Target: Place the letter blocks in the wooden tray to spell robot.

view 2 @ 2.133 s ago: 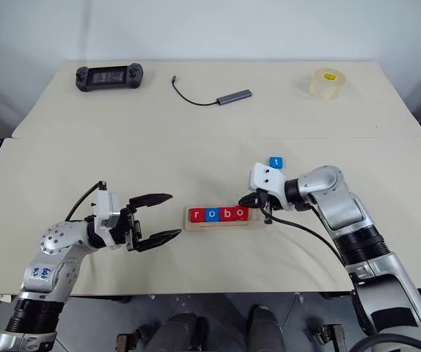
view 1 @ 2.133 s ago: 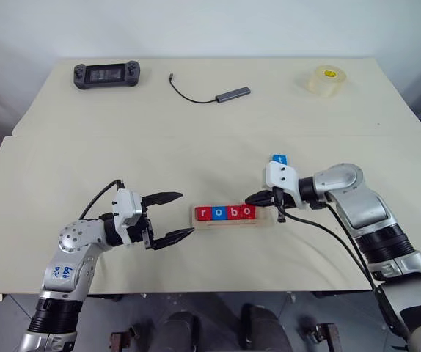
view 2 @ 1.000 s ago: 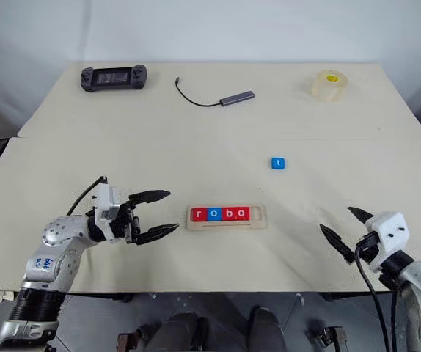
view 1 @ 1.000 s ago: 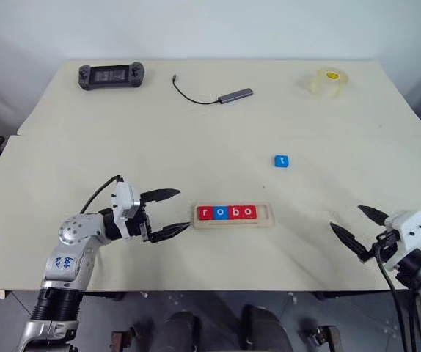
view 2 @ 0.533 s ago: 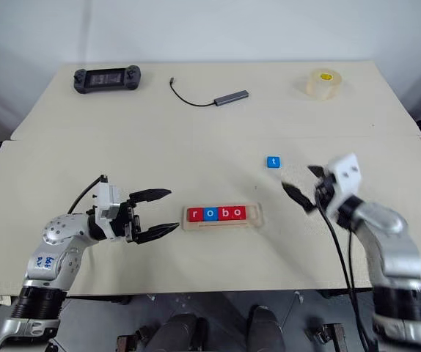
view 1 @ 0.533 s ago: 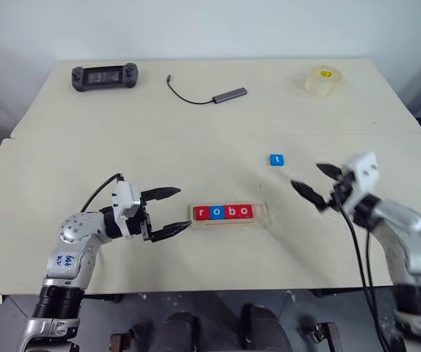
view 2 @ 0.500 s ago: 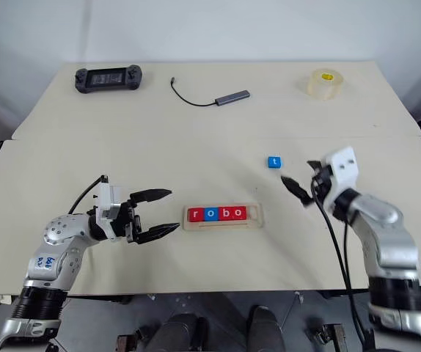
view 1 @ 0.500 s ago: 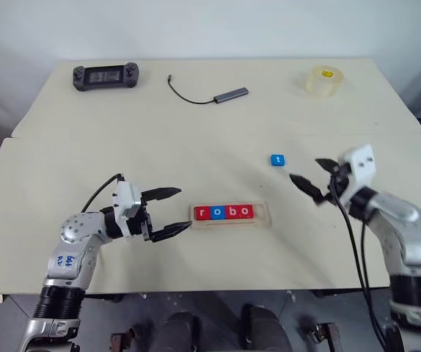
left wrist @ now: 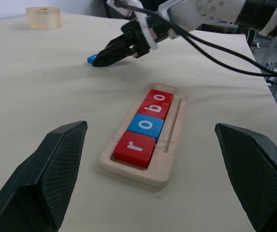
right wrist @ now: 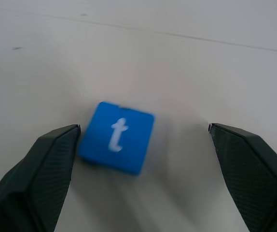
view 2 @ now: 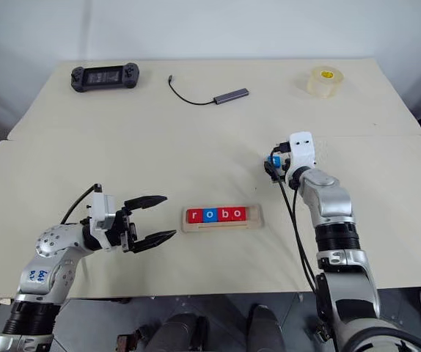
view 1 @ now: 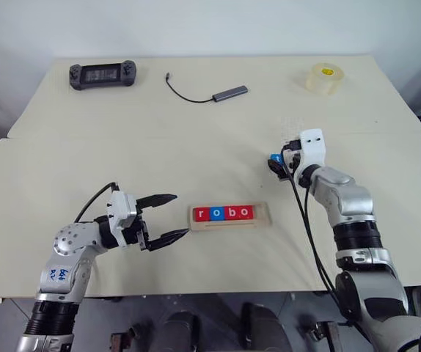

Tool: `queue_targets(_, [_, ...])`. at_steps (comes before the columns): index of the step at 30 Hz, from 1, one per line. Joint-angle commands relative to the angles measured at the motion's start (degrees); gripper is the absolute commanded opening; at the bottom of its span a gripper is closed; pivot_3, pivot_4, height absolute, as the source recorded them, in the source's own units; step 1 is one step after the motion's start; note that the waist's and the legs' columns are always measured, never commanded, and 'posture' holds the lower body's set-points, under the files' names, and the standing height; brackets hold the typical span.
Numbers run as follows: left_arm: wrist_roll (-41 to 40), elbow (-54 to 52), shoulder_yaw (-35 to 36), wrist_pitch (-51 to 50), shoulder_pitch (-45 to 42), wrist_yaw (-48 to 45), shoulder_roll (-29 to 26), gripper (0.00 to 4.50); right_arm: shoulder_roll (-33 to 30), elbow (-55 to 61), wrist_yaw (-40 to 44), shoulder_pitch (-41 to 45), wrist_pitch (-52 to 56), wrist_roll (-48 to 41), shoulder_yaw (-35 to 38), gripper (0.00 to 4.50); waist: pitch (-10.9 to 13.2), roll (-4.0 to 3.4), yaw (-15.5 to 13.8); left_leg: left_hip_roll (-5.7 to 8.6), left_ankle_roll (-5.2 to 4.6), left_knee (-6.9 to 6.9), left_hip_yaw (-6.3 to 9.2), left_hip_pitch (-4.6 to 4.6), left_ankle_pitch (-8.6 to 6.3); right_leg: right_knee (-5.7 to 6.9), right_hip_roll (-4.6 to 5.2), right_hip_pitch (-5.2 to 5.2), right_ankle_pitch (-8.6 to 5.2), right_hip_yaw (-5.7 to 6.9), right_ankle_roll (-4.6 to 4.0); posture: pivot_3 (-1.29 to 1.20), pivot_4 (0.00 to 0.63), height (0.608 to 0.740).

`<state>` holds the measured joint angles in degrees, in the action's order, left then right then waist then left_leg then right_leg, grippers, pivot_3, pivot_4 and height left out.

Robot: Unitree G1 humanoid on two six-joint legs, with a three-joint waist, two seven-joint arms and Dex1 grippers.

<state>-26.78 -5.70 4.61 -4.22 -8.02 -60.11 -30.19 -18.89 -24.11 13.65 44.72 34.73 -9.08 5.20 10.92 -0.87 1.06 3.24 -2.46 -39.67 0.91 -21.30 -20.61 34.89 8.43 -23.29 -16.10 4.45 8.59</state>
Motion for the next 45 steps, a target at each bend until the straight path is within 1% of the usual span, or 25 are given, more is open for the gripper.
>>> queue_targets(1, [-1.18,-2.93,1.34,0.06,0.82,0.28,-0.82,4.5,0.71,1.44,-0.88,-0.83,-0.09,0.8,-0.26,3.54,0.0,0.0,0.04,0.0,0.0,-0.02,0.0,0.0,0.0,0.02,0.0,0.0,0.0,0.0,0.0,0.0,0.15,0.74])
queue_targets(5, [-1.5,-3.8,1.39,-0.47,1.49,0.4,-1.17,4.5,0.68,4.27,-0.48,-2.64,0.87,0.79,-0.74,2.27,-0.01,-0.01,0.04,0.01,0.0,-0.09,0.0,0.0,0.0,0.07,0.01,0.01,0.0,-0.04,0.0,0.0,0.15,0.74])
queue_targets(7, [-1.65,-4.11,1.3,-0.77,1.79,0.3,-1.29,4.5,0.41,5.57,-0.1,-3.51,0.7,0.79,-0.78,1.49,-0.01,-0.01,0.04,0.02,0.0,-0.09,0.0,0.0,0.0,0.08,0.01,0.01,0.0,-0.04,0.0,0.0,0.15,0.74])
queue_targets(10, [-1.71,-4.21,0.78,-1.14,1.75,0.27,-1.03,4.5,-0.36,9.77,0.76,-5.72,-1.34,0.71,-0.49,1.46,-0.01,-0.01,0.04,0.02,0.0,-0.09,0.0,0.0,0.0,0.07,0.01,0.01,0.0,-0.05,0.0,0.0,0.15,0.74])
queue_targets(13, [-1.56,-3.87,0.15,-1.4,1.27,0.51,-0.48,4.5,-2.14,18.45,3.84,-10.31,-0.19,-1.12,0.0,1.46,-0.01,-0.01,-0.1,0.02,0.0,-0.07,0.0,-0.01,0.0,0.06,0.01,-0.01,0.0,-0.05,0.0,0.0,0.15,0.74])
queue_targets(18, [-1.06,-1.88,-0.85,-1.26,-0.32,-0.07,0.23,4.5,-4.61,35.86,2.97,-20.77,8.43,-3.23,3.5,1.46,-0.01,-0.01,-0.58,0.0,0.0,-0.03,-0.06,-0.02,0.0,0.06,-0.01,-0.08,0.0,-0.08,0.0,0.0,0.15,0.74])
queue_targets(23, [-1.03,1.07,-1.07,-1.33,-3.24,-0.05,0.74,4.5,-2.46,53.35,-0.44,-31.83,19.66,-6.29,7.55,1.46,-0.01,0.0,-1.1,0.0,0.0,-0.05,-0.15,-0.01,0.0,0.05,-0.02,-0.07,0.0,-0.16,0.0,0.0,0.15,0.74])
queue_targets(26, [-1.28,1.85,-1.88,-1.71,-4.2,-1.57,0.57,4.5,-0.47,57.15,-2.77,-35.37,21.63,-6.04,8.46,1.46,-0.01,0.0,-1.07,0.02,0.0,-0.07,-0.2,-0.01,0.0,0.06,-0.01,-0.07,0.0,-0.23,0.0,0.0,0.15,0.74])
queue_targets(30, [-1.15,2.58,-2.38,-2.2,-5.71,-2.5,0.55,4.5,-0.42,57.52,-3.08,-37.77,21.94,-5.82,7.83,1.46,-0.01,0.0,-0.98,0.02,0.0,-0.06,-0.24,0.02,0.0,0.07,-0.02,-0.08,0.0,-0.26,0.0,0.0,0.15,0.74])
queue_targets(32, [-1.11,2.96,-2.45,-2.17,-6.35,-2.89,0.43,4.5,-0.8,57.5,-1.94,-38.25,22.14,-6.83,7.54,2.22,-0.01,0.0,-0.97,0.01,0.0,-0.06,-0.26,0.03,0.0,0.08,-0.04,-0.09,0.0,-0.29,0.0,0.0,0.15,0.74])
queue_targets(34, [-1.02,3.4,-2.48,-1.97,-6.79,-3.18,0.3,4.5,-2.59,57.16,0.3,-38.48,21.14,-7.24,6.47,2.84,-0.01,0.0,-0.97,0.0,0.0,-0.05,-0.27,0.04,0.0,0.08,-0.05,-0.1,0.0,-0.3,0.0,0.0,0.15,0.74])
queue_targets(35, [-0.96,3.5,-2.43,-1.87,-6.9,-3.21,0.27,4.5,-4.15,56.79,2.82,-38.35,20.75,-8.38,6.44,3.23,-0.01,0.0,-0.98,0.01,-0.01,-0.05,-0.27,0.04,0.01,0.08,-0.05,-0.1,0.0,-0.3,0.0,0.0,0.15,0.74])
queue_targets(37, [-1.03,3.37,-2.15,-1.72,-6.67,-3.29,0.12,4.5,-7.91,55.47,8.12,-38.17,18.58,-10.0,6.78,3.84,-0.01,0.0,-0.99,0.02,-0.02,-0.05,-0.3,0.04,0.01,0.06,-0.04,-0.1,0.0,-0.34,0.0,0.0,0.15,0.74])
queue_targets(39, [-0.9,2.88,-1.85,-1.74,-6.15,-2.99,-0.14,4.5,-12.98,52.3,13.1,-37.67,14.41,-9.75,7.33,4.48,-0.01,0.01,-1.04,0.02,-0.03,-0.06,-0.31,0.04,0.02,0.05,-0.04,-0.09,0.0,-0.35,0.0,0.0,0.15,0.74])
queue_targets(43, [-1.59,1.45,-0.99,-2.27,-5.26,-2.2,-0.36,4.5,-23.02,41.84,26.56,-35.95,3.03,-10.42,8.24,4.48,0.01,0.04,-1.1,0.04,-0.08,-0.06,-0.35,0.03,0.03,0.01,-0.01,-0.06,0.0,-0.35,0.01,0.0,0.15,0.74])
queue_targets(45, [-1.48,1.07,-1.29,-2.72,-4.87,-2.65,-0.99,4.5,-27.51,35.55,33.82,-34.15,-2.35,-10.5,7.38,4.48,0.01,0.05,-1.03,0.01,-0.08,-0.04,-0.38,0.05,0.04,-0.02,-0.02,-0.06,0.0,-0.35,0.01,0.0,0.15,0.74])
